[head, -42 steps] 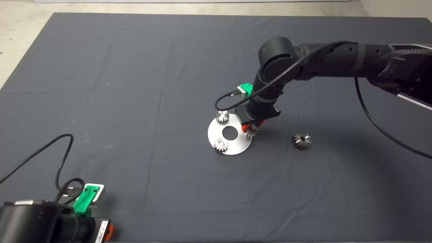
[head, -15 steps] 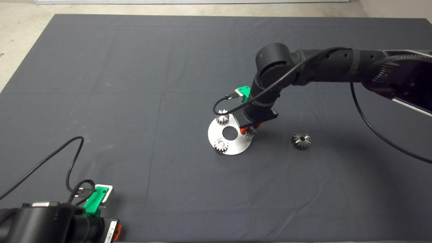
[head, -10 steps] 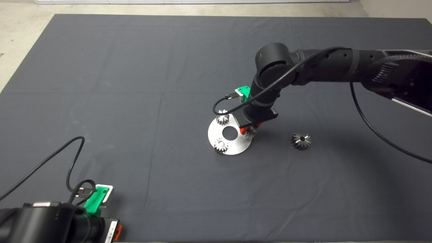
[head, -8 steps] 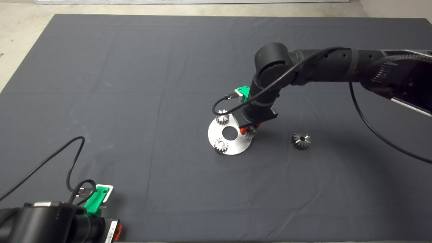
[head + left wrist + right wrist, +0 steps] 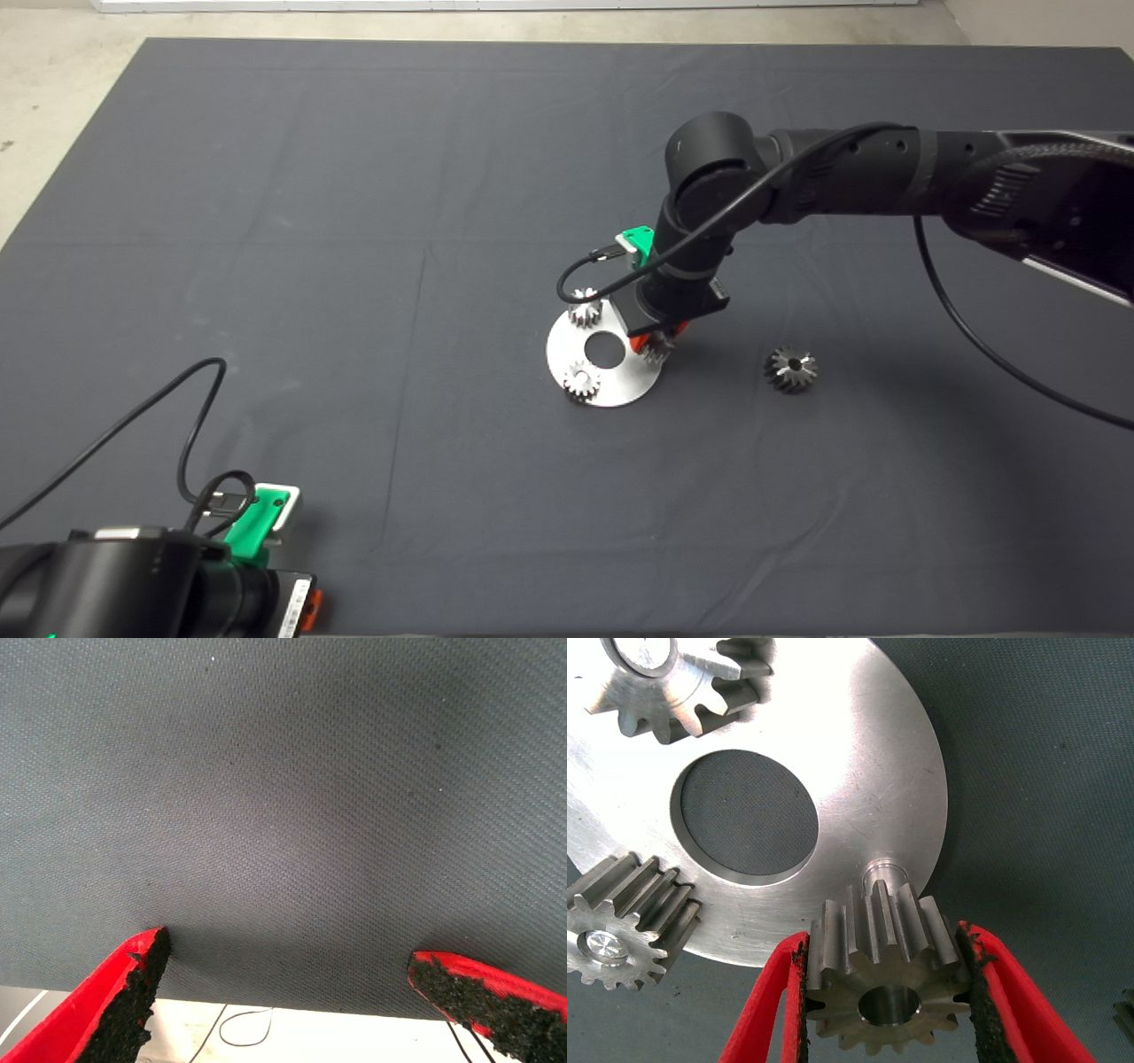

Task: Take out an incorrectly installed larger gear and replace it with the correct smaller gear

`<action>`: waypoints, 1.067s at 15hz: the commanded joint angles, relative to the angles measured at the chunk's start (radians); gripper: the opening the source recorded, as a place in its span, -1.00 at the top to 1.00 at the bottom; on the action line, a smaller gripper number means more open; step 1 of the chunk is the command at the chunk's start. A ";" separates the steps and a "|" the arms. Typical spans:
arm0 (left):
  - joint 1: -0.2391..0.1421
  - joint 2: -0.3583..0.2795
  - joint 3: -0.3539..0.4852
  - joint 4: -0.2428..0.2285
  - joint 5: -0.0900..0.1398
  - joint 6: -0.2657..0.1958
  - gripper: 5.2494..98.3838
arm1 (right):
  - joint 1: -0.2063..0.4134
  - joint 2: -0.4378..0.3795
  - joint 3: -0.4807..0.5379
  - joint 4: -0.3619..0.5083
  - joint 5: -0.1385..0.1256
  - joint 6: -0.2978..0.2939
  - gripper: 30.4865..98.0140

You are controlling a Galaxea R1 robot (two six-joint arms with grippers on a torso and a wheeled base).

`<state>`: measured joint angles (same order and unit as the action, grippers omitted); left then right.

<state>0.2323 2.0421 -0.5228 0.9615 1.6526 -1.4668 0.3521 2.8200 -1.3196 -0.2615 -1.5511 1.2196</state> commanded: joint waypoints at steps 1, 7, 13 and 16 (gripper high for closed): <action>0.090 0.047 -0.157 0.072 -0.118 -0.015 -0.69 | 0.008 0.006 -0.012 -0.030 -0.084 0.005 0.89; 0.090 0.048 -0.163 0.072 -0.119 -0.017 -0.69 | 0.080 -0.002 0.005 0.011 -0.084 0.011 0.89; 0.090 0.047 -0.164 0.072 -0.119 -0.017 -0.69 | 0.090 0.003 0.007 0.015 -0.084 0.012 0.88; 0.090 0.048 -0.167 0.072 -0.119 -0.015 -0.69 | 0.089 0.003 0.003 0.034 -0.084 0.014 0.89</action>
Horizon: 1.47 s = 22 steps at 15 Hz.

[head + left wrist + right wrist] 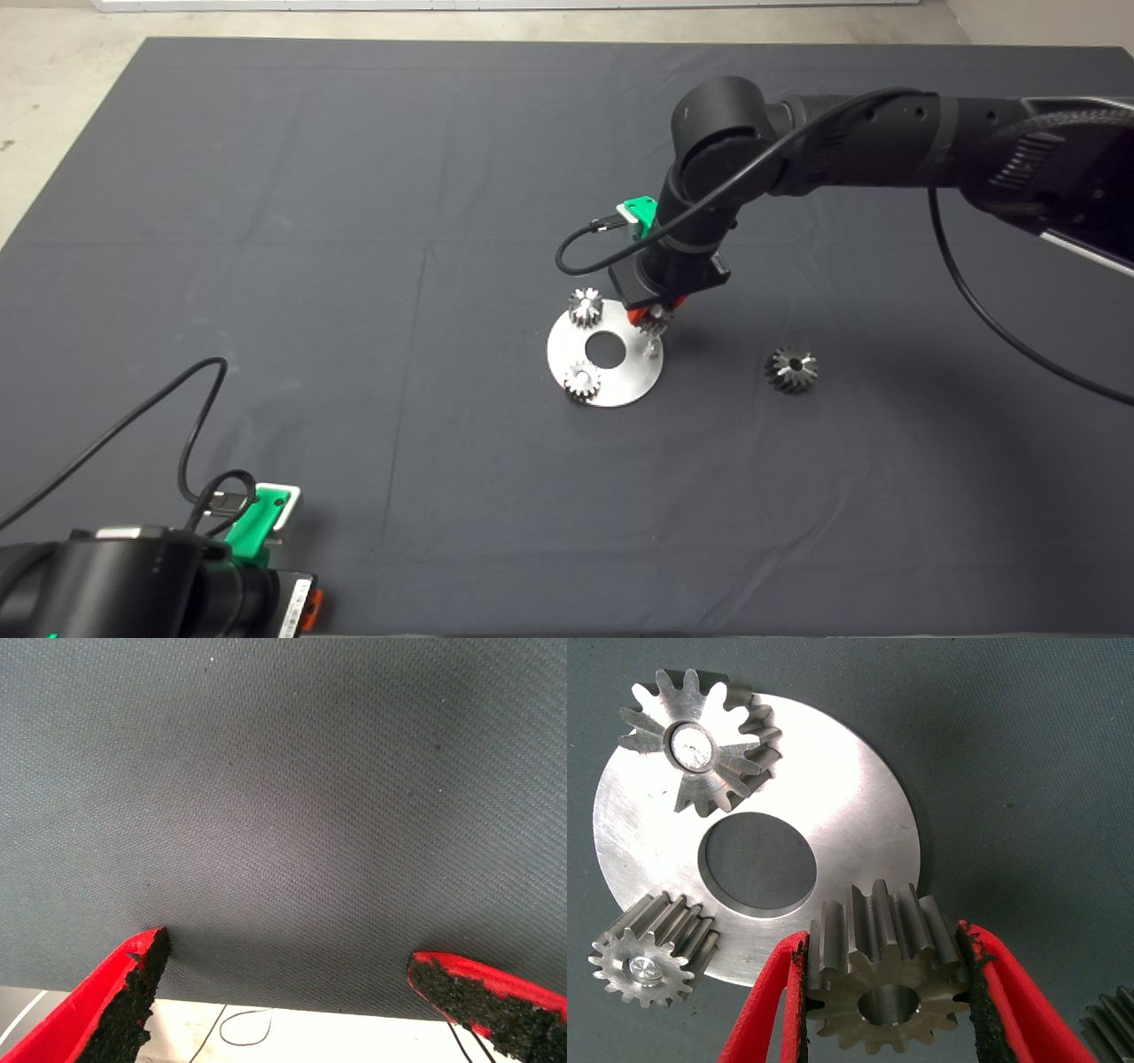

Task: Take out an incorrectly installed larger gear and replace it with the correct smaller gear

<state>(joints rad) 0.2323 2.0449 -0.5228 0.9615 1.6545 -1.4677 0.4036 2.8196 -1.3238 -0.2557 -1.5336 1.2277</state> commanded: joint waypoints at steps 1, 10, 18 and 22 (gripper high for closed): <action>0.090 0.045 -0.170 0.072 -0.120 -0.016 -0.69 | 0.035 -0.002 -0.006 0.065 -0.100 0.004 0.88; 0.102 0.059 -0.184 0.074 -0.120 -0.013 -0.69 | 0.018 0.007 -0.044 0.078 -0.095 0.003 0.89; 0.102 0.059 -0.184 0.074 -0.120 -0.013 -0.69 | -0.003 0.036 -0.061 0.078 -0.100 0.001 0.89; 0.102 0.058 -0.183 0.074 -0.120 -0.013 -0.69 | -0.003 0.040 -0.059 0.079 -0.100 0.003 0.89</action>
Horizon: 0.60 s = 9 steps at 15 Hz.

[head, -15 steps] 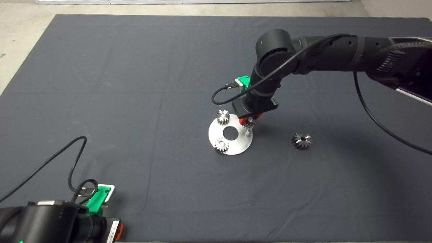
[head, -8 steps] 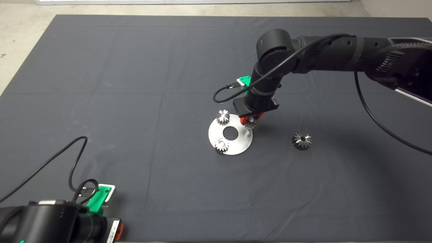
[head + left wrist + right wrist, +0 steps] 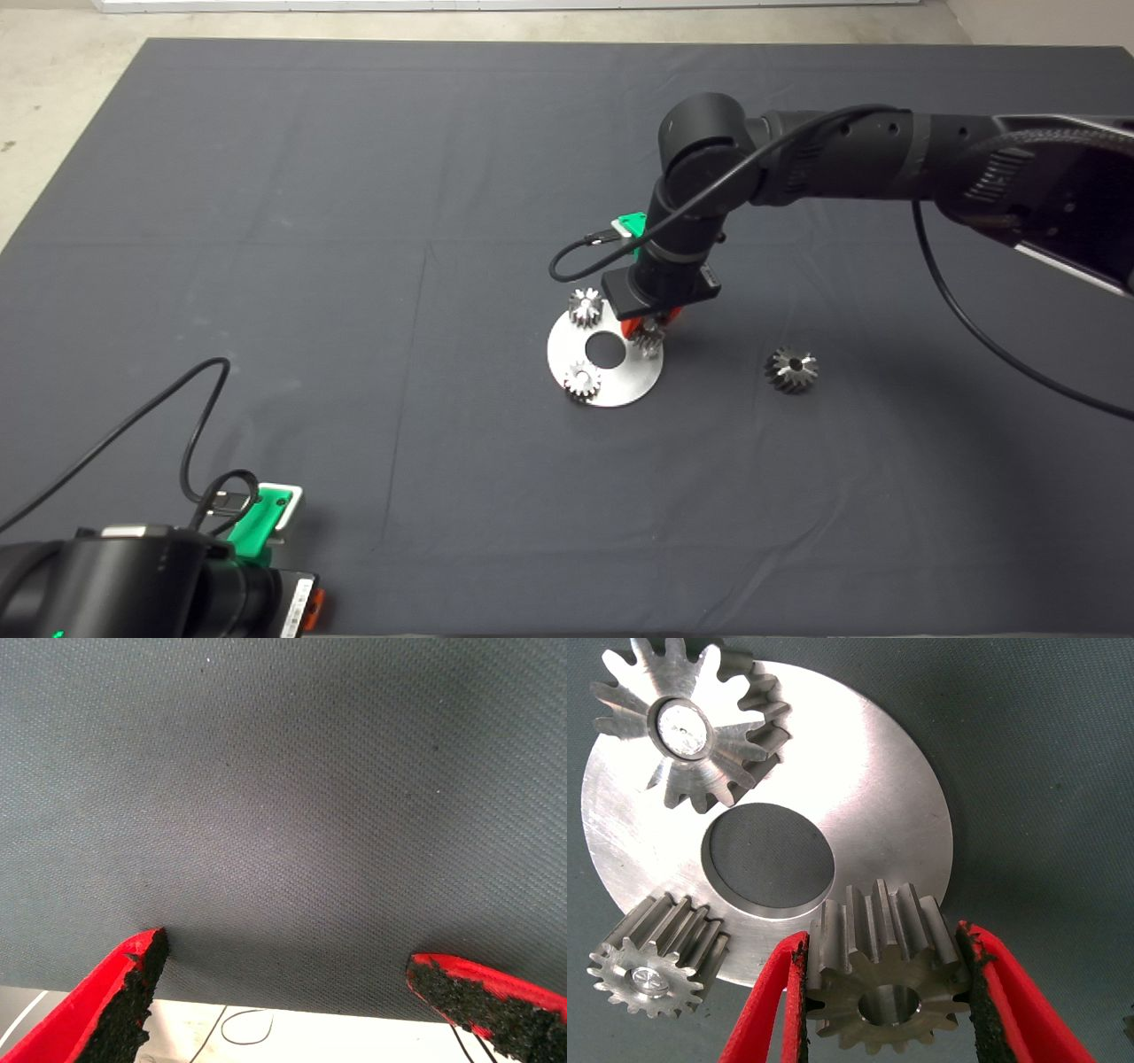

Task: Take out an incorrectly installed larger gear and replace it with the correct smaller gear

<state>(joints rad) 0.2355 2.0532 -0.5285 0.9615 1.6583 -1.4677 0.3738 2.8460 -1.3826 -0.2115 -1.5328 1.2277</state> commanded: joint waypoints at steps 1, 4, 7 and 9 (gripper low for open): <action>0.099 0.049 -0.177 0.074 -0.124 -0.013 -0.69 | 0.027 0.009 0.004 0.035 -0.101 0.003 0.89; 0.099 0.049 -0.174 0.074 -0.124 -0.014 -0.69 | 0.027 -0.018 0.019 0.035 -0.102 0.001 0.89; 0.099 0.051 -0.173 0.074 -0.124 -0.016 -0.69 | 0.027 -0.024 0.042 0.037 -0.102 0.003 0.89; 0.099 0.051 -0.172 0.074 -0.124 -0.016 -0.69 | 0.027 -0.026 0.042 0.037 -0.102 0.003 0.89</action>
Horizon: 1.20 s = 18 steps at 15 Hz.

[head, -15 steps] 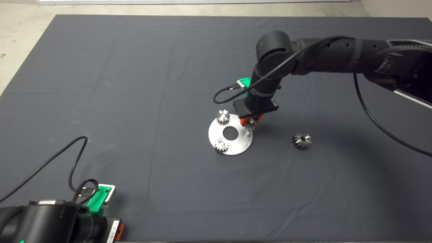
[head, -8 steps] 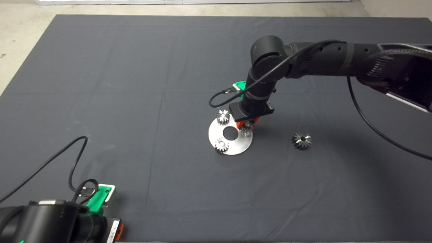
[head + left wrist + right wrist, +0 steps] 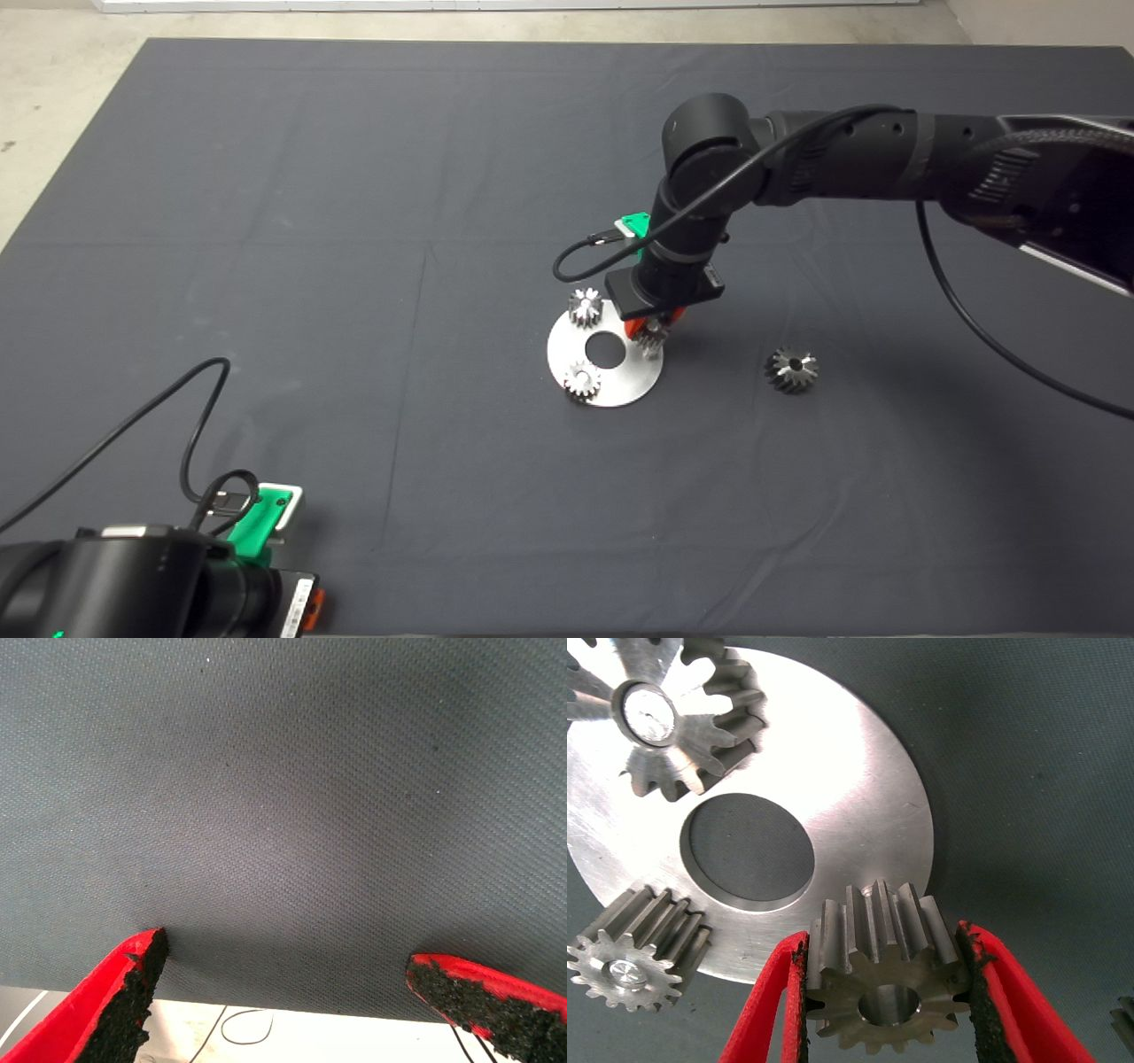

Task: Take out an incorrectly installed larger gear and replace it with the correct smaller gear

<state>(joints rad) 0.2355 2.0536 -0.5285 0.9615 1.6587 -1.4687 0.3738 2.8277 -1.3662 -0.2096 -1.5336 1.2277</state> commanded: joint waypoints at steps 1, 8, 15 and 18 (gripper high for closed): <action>0.099 0.050 -0.172 0.074 -0.125 -0.015 -0.69 | 0.027 -0.007 0.024 0.035 -0.102 0.003 0.89; 0.099 0.049 -0.178 0.080 -0.125 -0.015 -0.69 | 0.012 0.005 0.017 0.035 -0.100 0.003 0.89; 0.099 0.055 -0.180 0.082 -0.125 -0.015 -0.69 | -0.018 -0.007 0.017 0.033 -0.100 0.003 0.89; 0.099 0.055 -0.177 0.083 -0.125 -0.015 -0.69 | -0.018 -0.007 0.015 0.033 -0.102 0.003 0.89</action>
<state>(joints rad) 0.2376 2.0560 -0.5287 0.9626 1.6602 -1.4700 0.3602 2.8257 -1.3551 -0.2087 -1.5328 1.2277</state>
